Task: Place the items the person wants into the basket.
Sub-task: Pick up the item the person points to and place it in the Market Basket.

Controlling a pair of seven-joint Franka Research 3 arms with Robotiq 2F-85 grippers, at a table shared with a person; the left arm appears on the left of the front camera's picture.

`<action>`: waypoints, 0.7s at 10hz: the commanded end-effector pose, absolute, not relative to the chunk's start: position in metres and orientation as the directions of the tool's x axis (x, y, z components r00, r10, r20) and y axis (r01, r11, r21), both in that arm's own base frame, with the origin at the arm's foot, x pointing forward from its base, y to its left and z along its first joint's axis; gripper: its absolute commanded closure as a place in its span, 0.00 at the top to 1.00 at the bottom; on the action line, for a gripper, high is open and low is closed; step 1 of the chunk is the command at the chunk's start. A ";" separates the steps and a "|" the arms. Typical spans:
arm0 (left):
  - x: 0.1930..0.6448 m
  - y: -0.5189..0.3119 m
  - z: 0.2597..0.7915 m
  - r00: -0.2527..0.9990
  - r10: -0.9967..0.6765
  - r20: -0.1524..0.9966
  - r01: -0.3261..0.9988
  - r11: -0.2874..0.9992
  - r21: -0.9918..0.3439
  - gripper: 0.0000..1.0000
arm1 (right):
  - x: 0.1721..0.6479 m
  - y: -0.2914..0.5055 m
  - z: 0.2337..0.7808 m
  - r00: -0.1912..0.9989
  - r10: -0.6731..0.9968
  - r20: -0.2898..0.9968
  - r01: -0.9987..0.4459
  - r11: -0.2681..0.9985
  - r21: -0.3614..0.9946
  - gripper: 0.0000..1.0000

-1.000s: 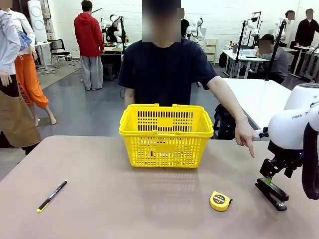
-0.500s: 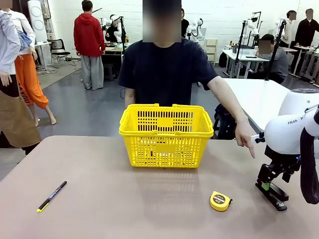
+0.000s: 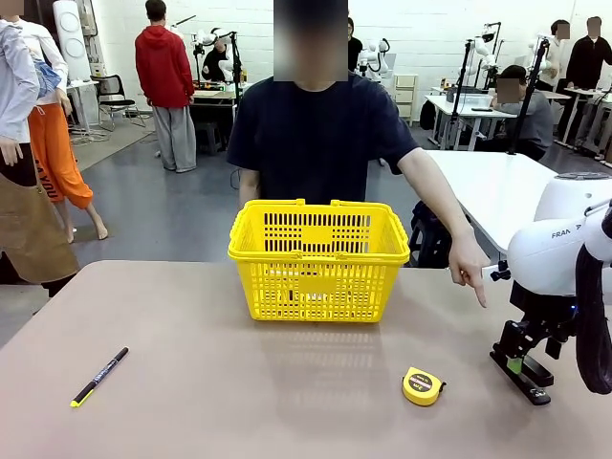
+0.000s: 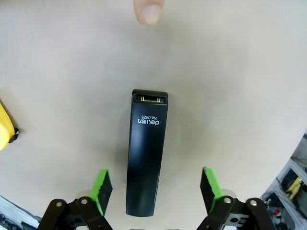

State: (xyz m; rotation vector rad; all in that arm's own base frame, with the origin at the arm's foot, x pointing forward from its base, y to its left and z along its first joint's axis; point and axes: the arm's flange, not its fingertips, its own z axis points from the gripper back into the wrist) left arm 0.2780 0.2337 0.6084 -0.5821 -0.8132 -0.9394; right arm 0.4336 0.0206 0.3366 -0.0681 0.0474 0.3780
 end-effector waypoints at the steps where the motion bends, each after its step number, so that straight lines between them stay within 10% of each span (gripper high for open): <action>1: 0.277 0.235 0.608 0.319 -0.469 0.824 0.880 0.469 -0.073 1.00 | 0.439 0.023 0.337 0.927 0.361 -0.100 -0.367 0.929 -0.051 0.41; 2: 0.277 0.235 0.608 0.319 -0.469 0.824 0.880 0.469 -0.073 1.00 | 0.439 0.023 0.336 0.924 0.362 -0.122 -0.368 0.929 -0.031 0.40; 3: 0.277 0.235 0.608 0.319 -0.469 0.824 0.880 0.469 -0.073 1.00 | 0.440 0.023 0.337 0.924 0.360 -0.133 -0.364 0.931 -0.008 0.00; 4: 0.277 0.235 0.608 0.319 -0.469 0.824 0.880 0.469 -0.073 1.00 | 0.441 0.024 0.337 0.923 0.359 -0.135 -0.363 0.932 -0.004 0.24; 5: 0.277 0.235 0.608 0.319 -0.469 0.824 0.880 0.469 -0.073 1.00 | 0.440 0.023 0.335 0.922 0.361 -0.142 -0.365 0.931 0.001 0.00; 7: 0.277 0.235 0.608 0.319 -0.469 0.824 0.880 0.469 -0.073 1.00 | 0.442 0.025 0.336 0.922 0.360 -0.141 -0.362 0.932 0.012 0.00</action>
